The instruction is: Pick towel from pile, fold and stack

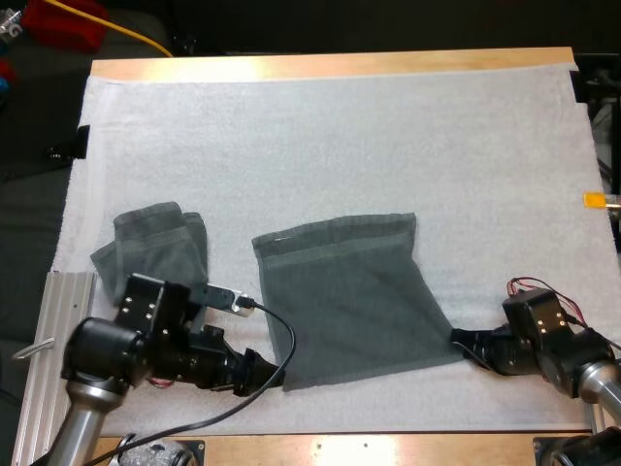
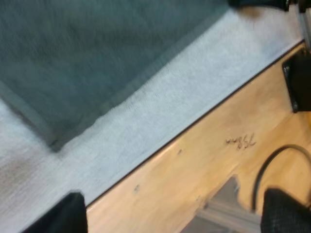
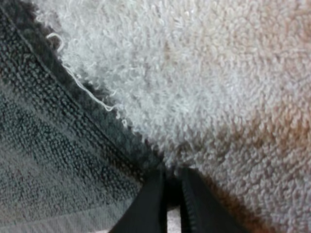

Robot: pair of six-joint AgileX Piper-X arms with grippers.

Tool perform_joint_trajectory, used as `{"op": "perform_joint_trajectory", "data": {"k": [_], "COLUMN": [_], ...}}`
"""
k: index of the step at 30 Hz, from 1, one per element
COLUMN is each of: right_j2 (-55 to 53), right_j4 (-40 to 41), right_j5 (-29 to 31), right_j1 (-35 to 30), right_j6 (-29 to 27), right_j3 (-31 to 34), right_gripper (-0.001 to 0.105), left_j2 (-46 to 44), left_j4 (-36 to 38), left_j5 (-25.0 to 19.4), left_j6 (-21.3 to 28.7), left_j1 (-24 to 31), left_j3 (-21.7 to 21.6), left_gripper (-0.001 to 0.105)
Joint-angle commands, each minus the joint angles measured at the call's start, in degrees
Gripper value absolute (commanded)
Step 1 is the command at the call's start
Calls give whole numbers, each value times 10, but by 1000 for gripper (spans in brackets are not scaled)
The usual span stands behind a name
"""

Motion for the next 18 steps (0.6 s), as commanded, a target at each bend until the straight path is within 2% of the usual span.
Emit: {"op": "perform_joint_trajectory", "data": {"k": [1, 6, 10, 13, 18], "right_j2": [-2, -2, -2, -2, -2], "right_j4": [15, 15, 15, 15, 15], "right_j5": [9, 9, 9, 9, 9], "right_j1": [0, 0, 0, 0, 0], "right_j6": [-6, -6, -6, -6, -6], "right_j3": [4, 4, 4, 4, 4], "right_gripper": [2, 2, 2, 2, 2], "left_j2": [-2, -2, -2, -2, 23], "left_j4": [-34, -123, -174, -199, -235], "left_j5": [16, 28, 36, 36, 19], "left_j6": [-14, -70, -101, -118, -153], "left_j1": [-2, -2, -2, -2, -2], "left_j3": [15, 92, 134, 154, 156], "left_gripper": [70, 70, 70, 70, 70]}}
